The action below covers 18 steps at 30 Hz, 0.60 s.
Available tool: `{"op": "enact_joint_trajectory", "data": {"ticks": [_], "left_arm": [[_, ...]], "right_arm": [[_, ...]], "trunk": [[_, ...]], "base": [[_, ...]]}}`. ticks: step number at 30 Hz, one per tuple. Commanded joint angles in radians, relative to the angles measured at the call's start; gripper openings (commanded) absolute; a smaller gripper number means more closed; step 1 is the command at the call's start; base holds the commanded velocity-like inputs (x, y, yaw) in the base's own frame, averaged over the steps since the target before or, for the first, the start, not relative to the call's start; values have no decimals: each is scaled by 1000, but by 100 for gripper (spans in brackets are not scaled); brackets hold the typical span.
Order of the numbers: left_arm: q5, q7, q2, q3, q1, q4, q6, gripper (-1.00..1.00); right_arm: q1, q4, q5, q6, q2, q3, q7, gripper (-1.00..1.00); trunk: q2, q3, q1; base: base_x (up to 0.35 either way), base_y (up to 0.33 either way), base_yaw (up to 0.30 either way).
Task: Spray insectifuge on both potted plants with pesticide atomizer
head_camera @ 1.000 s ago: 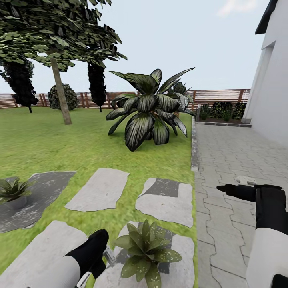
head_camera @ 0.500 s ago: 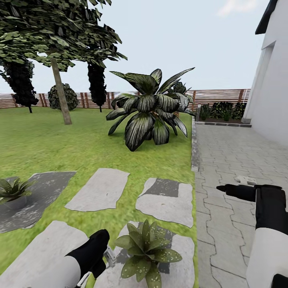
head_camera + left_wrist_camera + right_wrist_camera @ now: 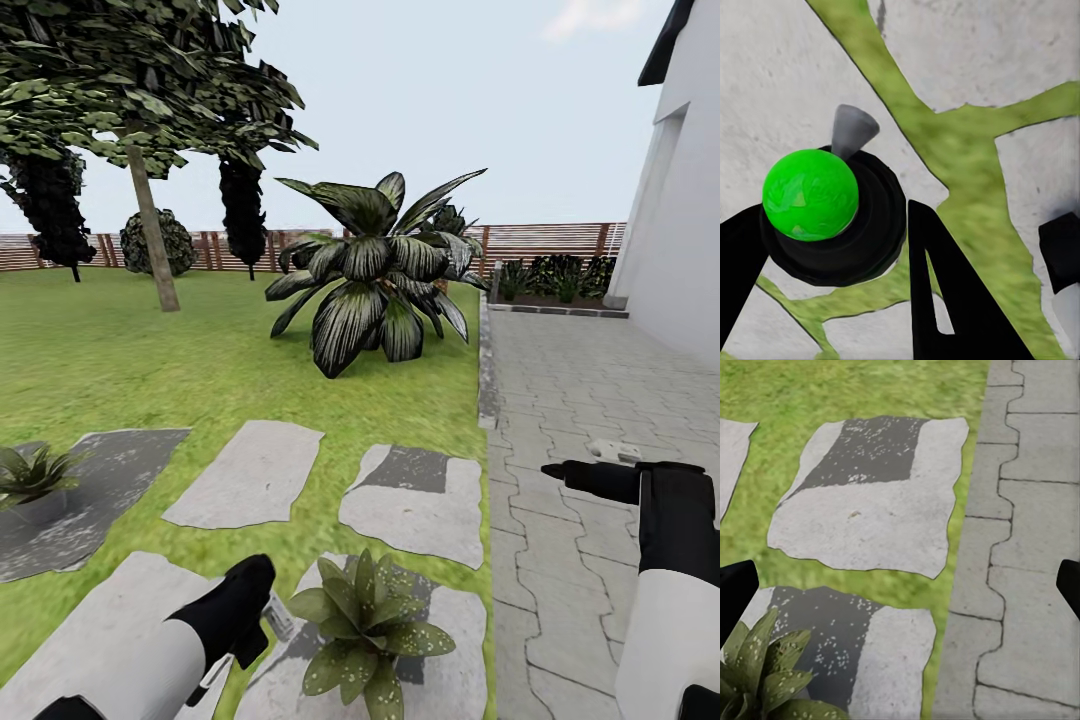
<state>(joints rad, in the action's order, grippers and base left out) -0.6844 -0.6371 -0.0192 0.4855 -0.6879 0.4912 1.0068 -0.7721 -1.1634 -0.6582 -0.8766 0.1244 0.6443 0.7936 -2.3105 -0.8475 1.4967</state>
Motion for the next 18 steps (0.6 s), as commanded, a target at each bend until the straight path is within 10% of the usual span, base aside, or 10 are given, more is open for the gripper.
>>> {"op": "enact_joint_trajectory", "data": {"ticks": [1, 18], "left_arm": [[-11, -10, 1, 3, 0, 1, 1, -100], [-11, -11, 1, -2, 1, 1, 1, -100]], "right_arm": [[-1, -1, -10, -1, 0, 1, 10, 100], [-1, -1, -11, -1, -1, 1, 10, 100]], "trunk": [[-1, -1, 0], [-1, -1, 0]], "base": [[0, 162, 0], [0, 245, -83]]}}
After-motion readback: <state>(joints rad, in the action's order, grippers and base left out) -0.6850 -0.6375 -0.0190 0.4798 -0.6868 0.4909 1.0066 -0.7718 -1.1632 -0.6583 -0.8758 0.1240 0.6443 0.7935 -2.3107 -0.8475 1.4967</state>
